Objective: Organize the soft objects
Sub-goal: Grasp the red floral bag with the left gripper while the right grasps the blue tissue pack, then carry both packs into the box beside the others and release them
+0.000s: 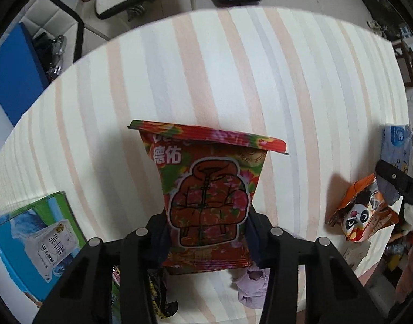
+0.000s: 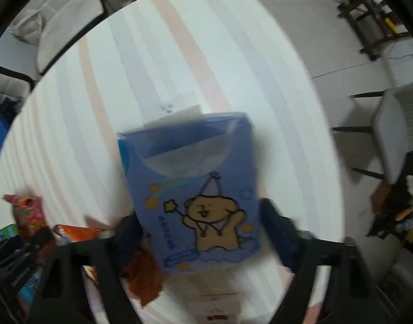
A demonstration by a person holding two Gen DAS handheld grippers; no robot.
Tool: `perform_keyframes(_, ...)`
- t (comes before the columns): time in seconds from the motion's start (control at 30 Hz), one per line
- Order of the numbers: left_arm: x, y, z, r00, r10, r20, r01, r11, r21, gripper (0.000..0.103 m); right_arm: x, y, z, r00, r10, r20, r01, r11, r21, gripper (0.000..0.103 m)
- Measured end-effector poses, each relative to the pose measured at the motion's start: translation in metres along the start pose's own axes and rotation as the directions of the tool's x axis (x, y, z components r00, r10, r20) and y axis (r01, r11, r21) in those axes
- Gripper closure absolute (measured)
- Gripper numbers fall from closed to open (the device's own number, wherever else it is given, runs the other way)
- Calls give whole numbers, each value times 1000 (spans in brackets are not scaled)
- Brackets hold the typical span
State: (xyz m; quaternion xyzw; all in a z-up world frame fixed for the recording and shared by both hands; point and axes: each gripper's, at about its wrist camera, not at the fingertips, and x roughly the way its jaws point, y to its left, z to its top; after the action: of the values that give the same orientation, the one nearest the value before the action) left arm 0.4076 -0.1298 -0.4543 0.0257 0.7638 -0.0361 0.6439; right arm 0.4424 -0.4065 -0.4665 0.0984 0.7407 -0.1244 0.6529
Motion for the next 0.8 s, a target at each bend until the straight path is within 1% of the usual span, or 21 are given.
perform_keyframes(0.03, -4, 2, -3, 1000, -4, 13, 5, 1000, -7, 61, -4, 1, 0, 1000, -1, 15, 1, 1000, -5, 47)
perform_keyframes(0.1, -18, 7, -4, 999, -22, 29, 23, 1000, -18, 61, -11, 1, -2, 1000, 1, 28, -1, 1000, 1, 57)
perform_keyframes(0.23, -59, 13, -17, 993, -57, 102, 59, 998, -18, 61, -37, 1, -14, 996, -7, 85, 7, 1000, -4, 59)
perform_keyframes(0.33, -101, 21, -35, 979, -115, 170, 121, 992, -24, 61, -71, 13, -31, 991, 23, 135, -20, 999, -30, 60)
perform_keyframes(0.37, -114, 27, -43, 973, -133, 190, 140, 990, -25, 61, -81, 16, -43, 988, 31, 150, -25, 999, -40, 60)
perform_keyframes(0.47, -153, 47, -78, 951, -175, 256, 187, 982, -22, 61, -122, 44, -79, 976, 78, 203, -57, 993, -108, 60)
perform_keyframes(0.5, -161, 53, -82, 945, -182, 270, 196, 980, -24, 61, -135, 55, -96, 972, 100, 213, -72, 988, -133, 60)
perform_keyframes(0.57, -177, 76, -114, 934, -196, 298, 214, 977, -27, 61, -156, 80, -130, 965, 151, 216, -113, 977, -180, 60)
perform_keyframes(0.6, -180, 87, -125, 931, -200, 306, 221, 975, -35, 61, -165, 97, -151, 959, 185, 213, -138, 966, -218, 60)
perform_keyframes(0.67, -184, 115, -160, 925, -206, 318, 234, 971, -52, 61, -173, 120, -180, 954, 215, 207, -159, 953, -257, 60)
perform_keyframes(0.7, -184, 131, -176, 925, -201, 323, 235, 969, -70, 61, -176, 135, -195, 951, 238, 198, -178, 944, -278, 60)
perform_keyframes(0.77, -181, 165, -192, 925, -193, 326, 239, 965, -107, 61, -178, 162, -228, 943, 285, 170, -224, 925, -308, 60)
perform_keyframes(0.8, -179, 183, -207, 927, -186, 327, 239, 962, -129, 61, -180, 176, -238, 940, 300, 161, -237, 917, -321, 60)
